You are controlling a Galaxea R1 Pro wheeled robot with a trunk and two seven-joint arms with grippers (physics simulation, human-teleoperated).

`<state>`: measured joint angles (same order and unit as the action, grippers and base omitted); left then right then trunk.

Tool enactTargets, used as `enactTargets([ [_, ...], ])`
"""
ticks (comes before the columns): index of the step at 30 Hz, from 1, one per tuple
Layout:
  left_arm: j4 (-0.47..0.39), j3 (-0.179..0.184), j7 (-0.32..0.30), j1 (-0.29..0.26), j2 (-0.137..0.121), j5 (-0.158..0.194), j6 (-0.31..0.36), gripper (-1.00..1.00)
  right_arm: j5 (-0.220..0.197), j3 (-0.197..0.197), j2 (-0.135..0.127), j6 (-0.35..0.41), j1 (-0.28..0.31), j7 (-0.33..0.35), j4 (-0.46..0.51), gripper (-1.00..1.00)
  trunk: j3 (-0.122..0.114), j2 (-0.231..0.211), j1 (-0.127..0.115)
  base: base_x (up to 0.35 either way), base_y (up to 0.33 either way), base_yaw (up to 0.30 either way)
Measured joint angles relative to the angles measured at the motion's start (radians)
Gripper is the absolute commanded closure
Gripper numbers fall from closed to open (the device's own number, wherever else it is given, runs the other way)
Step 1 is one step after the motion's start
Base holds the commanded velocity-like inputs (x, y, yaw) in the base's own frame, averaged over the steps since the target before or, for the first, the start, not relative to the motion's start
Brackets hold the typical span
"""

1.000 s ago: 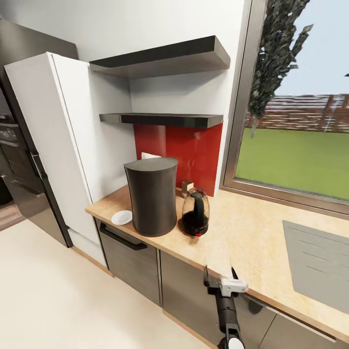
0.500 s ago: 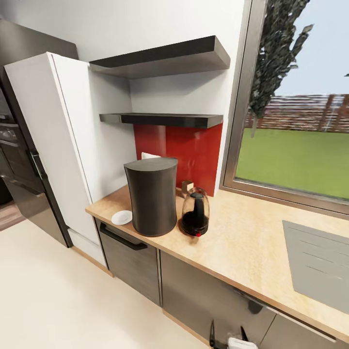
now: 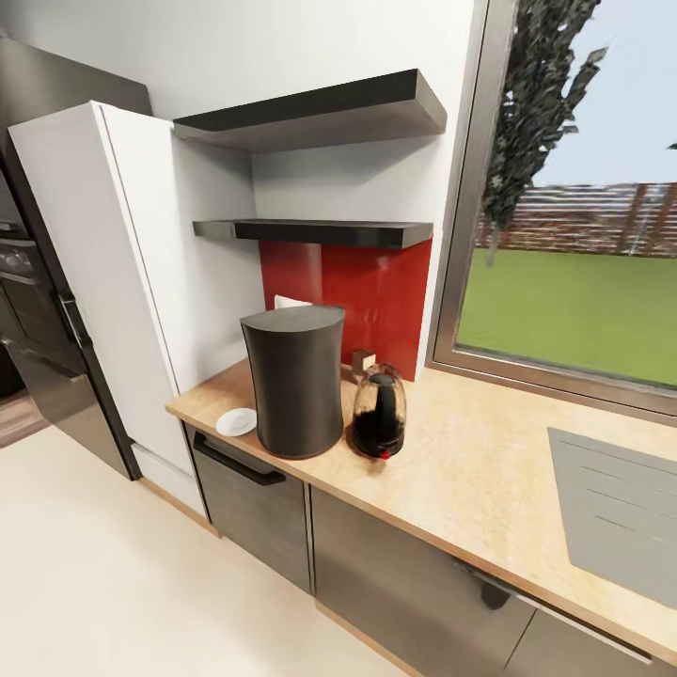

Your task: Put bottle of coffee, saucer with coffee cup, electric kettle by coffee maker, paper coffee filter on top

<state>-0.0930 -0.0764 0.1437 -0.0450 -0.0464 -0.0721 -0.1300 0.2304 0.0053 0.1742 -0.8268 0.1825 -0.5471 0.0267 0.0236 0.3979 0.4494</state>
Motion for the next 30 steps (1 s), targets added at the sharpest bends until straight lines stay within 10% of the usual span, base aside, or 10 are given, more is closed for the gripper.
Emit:
enactTargets([
  [12,0.005,0.0,0.01,0.01,0.0,0.0,0.003,-1.0,-0.044,-0.102,0.0,0.45,-0.015,0.09,0.001,-1.0,0.0,0.0,0.0,0.0,0.0,0.0],
  [19,0.006,0.001,0.011,0.013,-0.002,0.0,0.003,-1.0,-0.048,-0.127,0.0,0.487,-0.015,0.255,0.001,-1.0,0.0,0.0,0.0,0.0,0.0,0.0],
  [30,0.007,0.001,0.011,0.012,-0.003,0.002,0.003,-1.0,-0.049,-0.133,0.0,0.49,-0.015,0.276,0.003,-1.0,0.0,0.0,0.0,0.0,0.0,0.0],
])
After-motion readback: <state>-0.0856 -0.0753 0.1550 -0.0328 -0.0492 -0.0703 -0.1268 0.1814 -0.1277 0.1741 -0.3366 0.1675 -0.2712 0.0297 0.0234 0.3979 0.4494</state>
